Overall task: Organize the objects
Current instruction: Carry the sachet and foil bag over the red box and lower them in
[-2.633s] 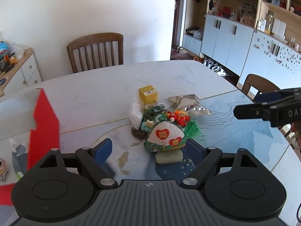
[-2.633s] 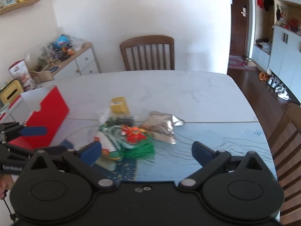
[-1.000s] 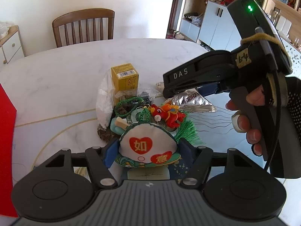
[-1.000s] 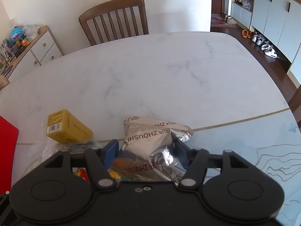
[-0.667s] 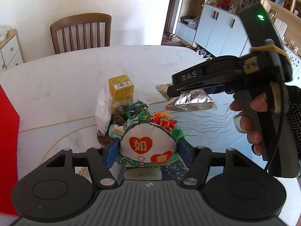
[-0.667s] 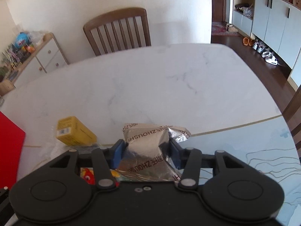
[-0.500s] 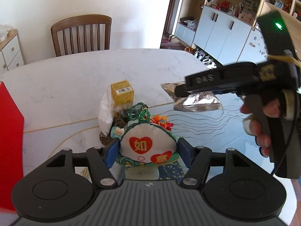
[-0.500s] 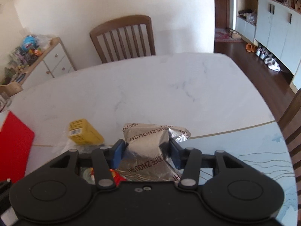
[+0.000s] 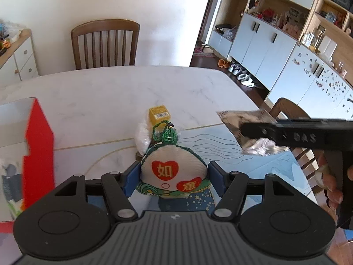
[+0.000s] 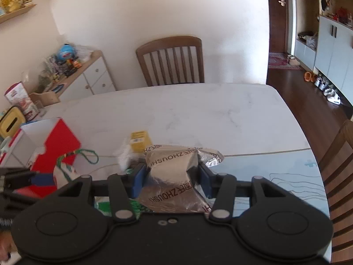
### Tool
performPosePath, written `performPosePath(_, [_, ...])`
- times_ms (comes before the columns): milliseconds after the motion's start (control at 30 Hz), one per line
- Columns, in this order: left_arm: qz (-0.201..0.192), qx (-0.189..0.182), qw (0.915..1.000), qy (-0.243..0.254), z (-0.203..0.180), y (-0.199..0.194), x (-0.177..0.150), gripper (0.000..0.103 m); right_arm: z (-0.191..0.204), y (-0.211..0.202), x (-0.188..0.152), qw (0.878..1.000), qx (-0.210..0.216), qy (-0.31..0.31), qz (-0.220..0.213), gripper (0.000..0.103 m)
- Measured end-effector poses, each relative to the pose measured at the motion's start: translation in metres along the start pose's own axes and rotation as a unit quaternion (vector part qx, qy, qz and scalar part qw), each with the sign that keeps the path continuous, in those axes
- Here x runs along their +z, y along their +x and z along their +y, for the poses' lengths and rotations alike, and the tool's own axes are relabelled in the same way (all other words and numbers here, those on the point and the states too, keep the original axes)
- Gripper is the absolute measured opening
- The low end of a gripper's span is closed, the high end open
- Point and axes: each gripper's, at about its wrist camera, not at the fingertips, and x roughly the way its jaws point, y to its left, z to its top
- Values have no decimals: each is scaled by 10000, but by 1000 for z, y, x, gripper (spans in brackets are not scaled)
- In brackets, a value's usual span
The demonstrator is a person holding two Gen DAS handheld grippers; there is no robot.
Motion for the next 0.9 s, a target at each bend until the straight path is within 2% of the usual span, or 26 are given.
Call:
performPosePath(200, [-26,-34,9998,-173,21,-32,2,66,17,-24,-4,9999,136,-64,-78,50])
performPosePath(433, [22,75,9999,-148,46,-63,2,66,54,-38,-6,9988,377,-264,-166,50])
performPosePath(633, [-25,190,9996,-219,74,-90,0,66,94,-39,-3,9966,621,-508,-200,50])
performPosePath(900, [-124,493,9979,-403,135,-123,3,66,157,-28,0,9922,879,-865,-199,50])
